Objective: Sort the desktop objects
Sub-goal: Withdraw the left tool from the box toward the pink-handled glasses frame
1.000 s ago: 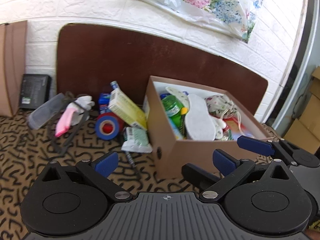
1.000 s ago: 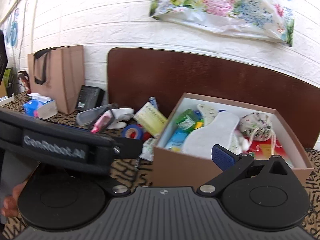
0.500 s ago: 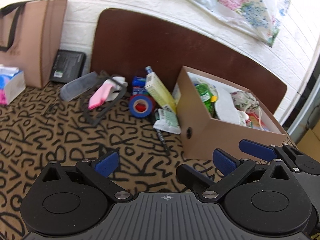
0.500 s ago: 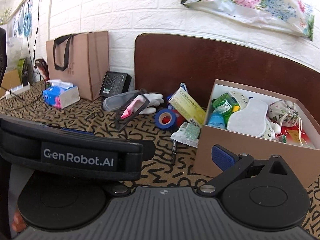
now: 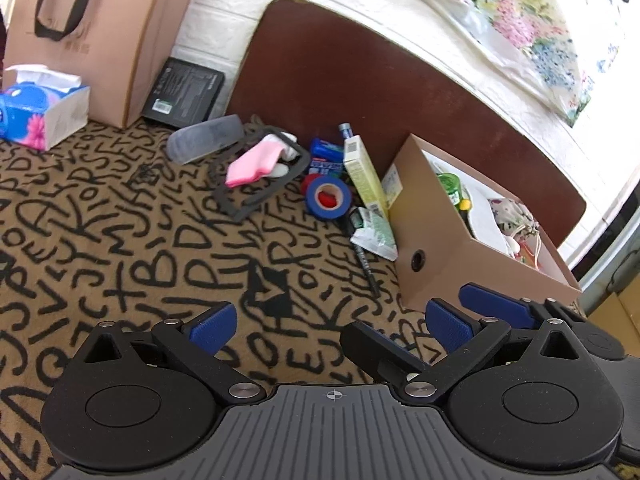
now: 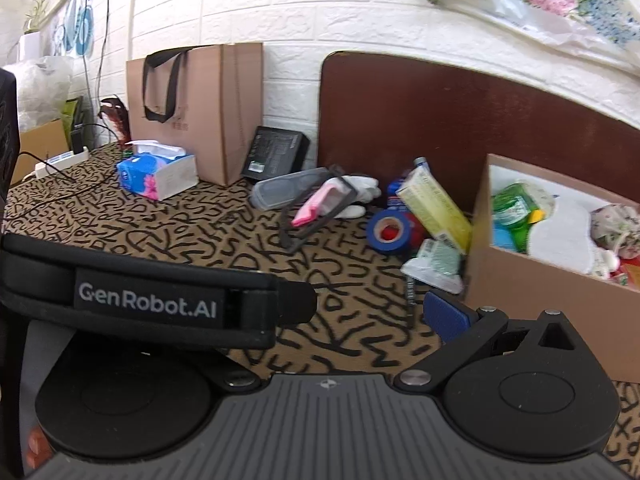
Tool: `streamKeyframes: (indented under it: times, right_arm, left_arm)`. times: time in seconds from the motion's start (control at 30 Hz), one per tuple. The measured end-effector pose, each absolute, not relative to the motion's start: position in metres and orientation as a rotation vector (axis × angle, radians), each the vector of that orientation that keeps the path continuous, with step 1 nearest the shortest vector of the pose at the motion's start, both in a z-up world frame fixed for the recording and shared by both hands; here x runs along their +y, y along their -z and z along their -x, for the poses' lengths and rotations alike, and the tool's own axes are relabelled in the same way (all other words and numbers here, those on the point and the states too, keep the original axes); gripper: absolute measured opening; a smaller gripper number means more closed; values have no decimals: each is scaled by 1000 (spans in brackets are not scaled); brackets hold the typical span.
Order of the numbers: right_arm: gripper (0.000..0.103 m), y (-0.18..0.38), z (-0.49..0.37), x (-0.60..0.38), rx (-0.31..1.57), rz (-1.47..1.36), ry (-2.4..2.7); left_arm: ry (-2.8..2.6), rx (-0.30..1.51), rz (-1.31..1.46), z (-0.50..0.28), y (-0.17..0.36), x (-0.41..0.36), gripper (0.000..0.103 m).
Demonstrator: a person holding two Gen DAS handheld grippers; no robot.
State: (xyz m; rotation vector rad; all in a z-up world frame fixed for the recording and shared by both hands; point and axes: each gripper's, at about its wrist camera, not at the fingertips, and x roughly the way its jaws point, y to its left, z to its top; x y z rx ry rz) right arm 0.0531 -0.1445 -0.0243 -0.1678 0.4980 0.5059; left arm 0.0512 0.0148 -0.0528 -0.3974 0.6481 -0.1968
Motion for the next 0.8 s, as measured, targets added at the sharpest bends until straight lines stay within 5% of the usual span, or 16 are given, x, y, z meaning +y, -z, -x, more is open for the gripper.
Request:
streamKeyframes:
  times: [0.8]
  right_arm:
    - [103,47,-90,-101,579,117,-502]
  left_arm:
    - [127,637,489,-65,69,74,103]
